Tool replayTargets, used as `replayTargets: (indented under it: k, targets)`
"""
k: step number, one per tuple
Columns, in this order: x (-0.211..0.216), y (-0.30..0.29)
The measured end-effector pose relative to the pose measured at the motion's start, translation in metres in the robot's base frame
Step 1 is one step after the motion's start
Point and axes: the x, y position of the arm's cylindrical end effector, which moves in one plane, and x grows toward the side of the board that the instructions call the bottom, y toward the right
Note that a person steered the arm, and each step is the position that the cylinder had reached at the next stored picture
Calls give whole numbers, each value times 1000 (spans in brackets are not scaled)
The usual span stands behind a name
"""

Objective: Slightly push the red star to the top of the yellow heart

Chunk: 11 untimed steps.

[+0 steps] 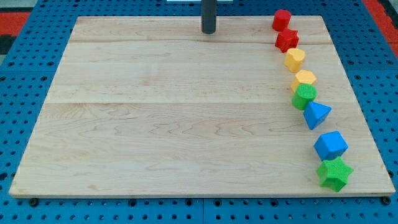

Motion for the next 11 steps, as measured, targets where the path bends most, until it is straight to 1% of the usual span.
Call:
replayTargets:
  k: [1, 3, 4, 5, 7, 10, 11]
  targets:
    - [-30, 43]
    - [-30, 99]
    - [-12, 109]
    - [18, 108]
    - [18, 139]
    - [18, 153]
    - [17, 177]
